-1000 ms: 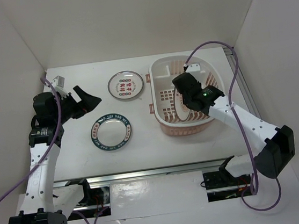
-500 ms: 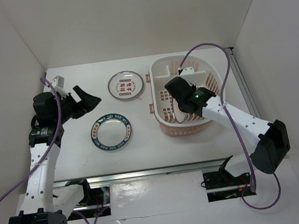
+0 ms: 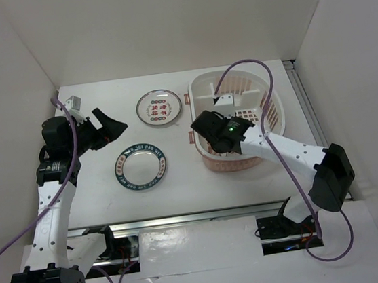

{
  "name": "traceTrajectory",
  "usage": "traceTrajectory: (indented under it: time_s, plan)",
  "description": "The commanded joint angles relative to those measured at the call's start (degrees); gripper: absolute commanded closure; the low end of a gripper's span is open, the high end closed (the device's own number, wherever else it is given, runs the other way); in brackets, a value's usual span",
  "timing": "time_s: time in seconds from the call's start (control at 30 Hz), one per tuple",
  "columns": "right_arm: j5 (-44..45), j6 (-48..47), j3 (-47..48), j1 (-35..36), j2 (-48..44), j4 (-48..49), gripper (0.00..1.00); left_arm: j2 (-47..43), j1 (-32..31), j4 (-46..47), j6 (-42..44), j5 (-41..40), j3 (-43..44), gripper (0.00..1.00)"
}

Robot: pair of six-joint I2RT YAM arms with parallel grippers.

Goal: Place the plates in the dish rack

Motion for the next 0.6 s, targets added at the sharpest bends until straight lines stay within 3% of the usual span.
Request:
traceTrajectory:
  time_s: [0.0, 0.1, 0.13, 0.2, 0.23, 0.33, 0.57]
  plan:
    - [2.03, 5.54, 2.36, 1.25, 0.02, -2.85, 0.63, -0.45, 0.29, 0.87, 1.41, -0.08, 2.16, 0.01]
    - [2.03, 6.16, 2.36, 2.47, 0.02, -2.86, 0.53, 0.08, 0.29, 0.87, 1.41, -0.08, 2.16, 0.01]
    - [2.03, 6.16, 2.97, 2.48, 0.54, -2.86, 0.4, 0.08, 0.29, 0.87, 1.41, -0.08, 2.16, 0.01]
    - [2.64, 7.3, 3.5, 3.09, 0.54, -3.64, 0.36, 0.08, 0.29, 0.87, 1.41, -0.08, 2.16, 0.01]
    - [2.64, 7.3, 4.64, 3.09, 1.15, -4.17, 0.23, 0.08, 0.29, 0.34, 1.41, -0.08, 2.16, 0.01]
    - [4.57, 8.89, 8.32, 4.23, 1.77, -7.77, 0.0, 0.6, 0.29, 0.34, 0.8, -1.3, 1.63, 0.01]
    - [9.32, 10.03, 18.6, 8.27, -0.86, -14.55, 0.0, 7.54, 0.29, 4.38, -4.21, -4.12, 0.39, 0.01]
